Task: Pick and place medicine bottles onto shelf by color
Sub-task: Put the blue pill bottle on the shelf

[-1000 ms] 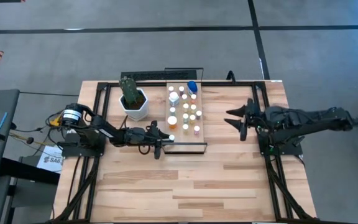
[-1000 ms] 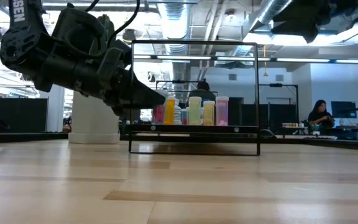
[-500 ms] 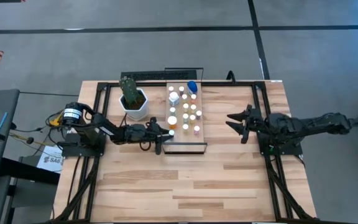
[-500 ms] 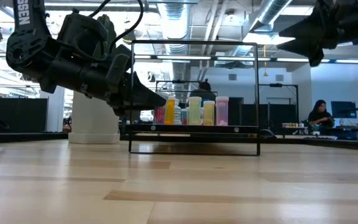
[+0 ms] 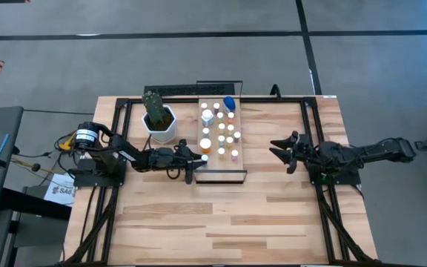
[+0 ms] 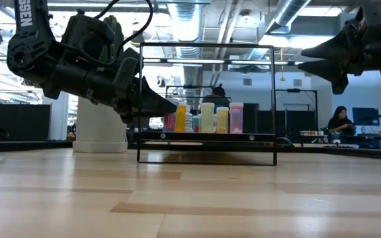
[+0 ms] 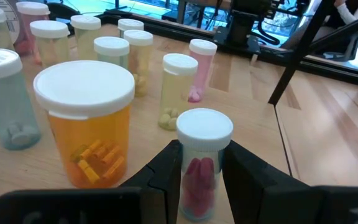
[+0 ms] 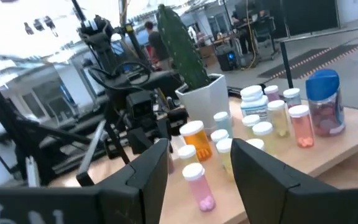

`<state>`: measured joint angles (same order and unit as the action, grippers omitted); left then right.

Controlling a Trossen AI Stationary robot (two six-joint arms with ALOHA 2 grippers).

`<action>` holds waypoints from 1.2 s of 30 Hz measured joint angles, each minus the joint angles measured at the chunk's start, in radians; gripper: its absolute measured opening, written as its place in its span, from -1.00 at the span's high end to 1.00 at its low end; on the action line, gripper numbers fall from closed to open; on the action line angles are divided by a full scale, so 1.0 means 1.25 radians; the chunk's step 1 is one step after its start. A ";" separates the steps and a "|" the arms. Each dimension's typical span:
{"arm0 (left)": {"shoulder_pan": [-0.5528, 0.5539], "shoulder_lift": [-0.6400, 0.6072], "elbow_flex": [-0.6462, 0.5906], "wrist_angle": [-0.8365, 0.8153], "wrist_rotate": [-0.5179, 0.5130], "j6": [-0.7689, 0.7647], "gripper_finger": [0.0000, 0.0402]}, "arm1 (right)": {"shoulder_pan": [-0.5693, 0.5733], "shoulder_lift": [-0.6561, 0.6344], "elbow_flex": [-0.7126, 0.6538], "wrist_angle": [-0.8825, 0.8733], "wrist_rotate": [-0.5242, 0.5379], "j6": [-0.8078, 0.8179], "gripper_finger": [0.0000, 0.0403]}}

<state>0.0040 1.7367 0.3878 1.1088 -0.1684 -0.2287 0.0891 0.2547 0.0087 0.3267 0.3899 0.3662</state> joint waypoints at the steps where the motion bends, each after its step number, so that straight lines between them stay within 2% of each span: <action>1: 0.000 0.000 0.000 0.001 0.000 0.000 0.59 | 0.000 -0.004 0.000 -0.011 0.002 0.010 0.03; 9: 0.000 0.000 0.000 0.001 0.000 -0.003 0.59 | 0.000 -0.005 0.000 -0.076 0.018 0.103 0.03; 21: 0.000 0.000 0.000 0.002 0.001 -0.003 0.59 | 0.000 -0.005 -0.001 -0.188 0.018 0.105 0.03; 36: 0.000 -0.001 0.000 -0.001 0.061 -0.011 0.59 | 0.000 -0.005 -0.002 -0.204 0.018 0.105 0.03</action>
<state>0.0034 1.7353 0.3874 1.1072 -0.0923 -0.2424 0.0891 0.2481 0.0063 0.0714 0.4122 0.4978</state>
